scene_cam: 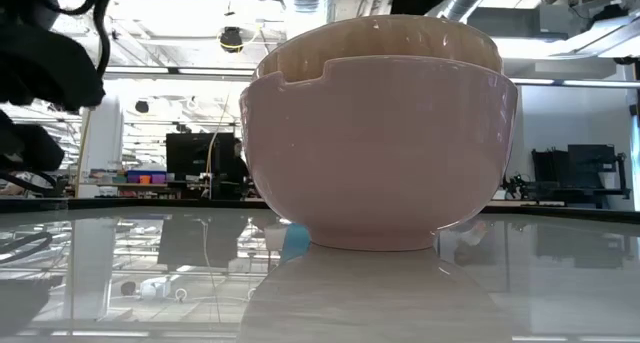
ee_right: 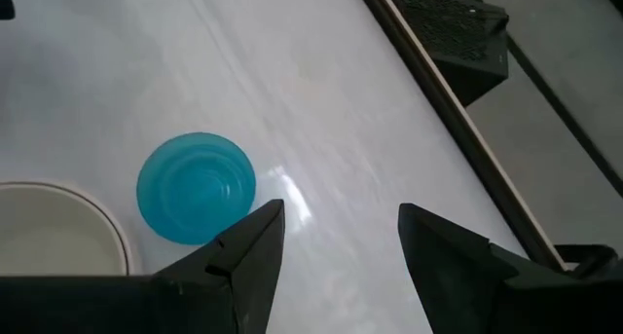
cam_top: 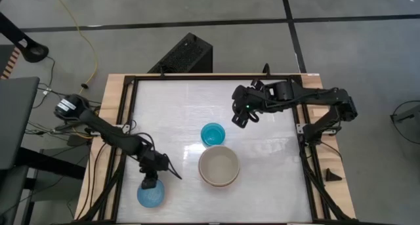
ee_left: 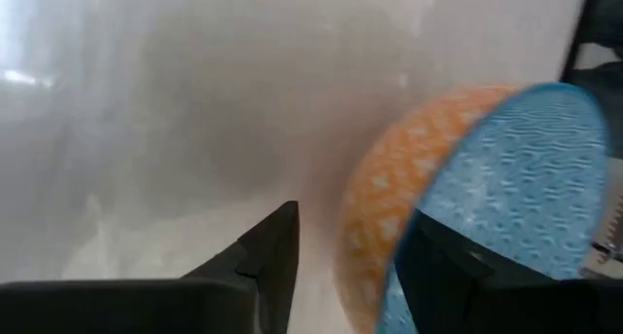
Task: Nest bowls inside each other
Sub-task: Stack the blue bowl on top of the gray bowl
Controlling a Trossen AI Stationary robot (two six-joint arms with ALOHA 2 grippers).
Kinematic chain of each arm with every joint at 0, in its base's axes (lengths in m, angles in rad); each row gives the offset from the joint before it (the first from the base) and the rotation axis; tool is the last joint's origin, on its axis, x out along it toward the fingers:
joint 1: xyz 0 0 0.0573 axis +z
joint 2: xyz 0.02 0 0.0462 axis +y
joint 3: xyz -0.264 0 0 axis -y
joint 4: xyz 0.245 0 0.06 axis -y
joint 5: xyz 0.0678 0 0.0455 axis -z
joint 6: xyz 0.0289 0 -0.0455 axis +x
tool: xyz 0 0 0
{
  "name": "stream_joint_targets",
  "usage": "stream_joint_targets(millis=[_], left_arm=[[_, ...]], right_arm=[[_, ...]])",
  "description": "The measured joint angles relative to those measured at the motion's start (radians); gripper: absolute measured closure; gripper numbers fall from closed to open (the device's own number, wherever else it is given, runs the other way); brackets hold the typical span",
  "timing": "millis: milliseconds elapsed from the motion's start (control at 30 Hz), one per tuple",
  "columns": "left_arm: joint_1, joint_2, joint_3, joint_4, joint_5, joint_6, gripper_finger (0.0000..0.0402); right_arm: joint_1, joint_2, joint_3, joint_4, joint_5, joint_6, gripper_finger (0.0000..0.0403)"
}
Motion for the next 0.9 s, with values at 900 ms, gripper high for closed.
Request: stream_joint_targets(millis=[900], left_arm=[[0.297, -0.124, 0.031, 0.646, -0.200, -0.069, 0.0400]], right_arm=[[-0.008, 0.000, 0.000, -0.163, -0.001, -0.010, 0.0166]])
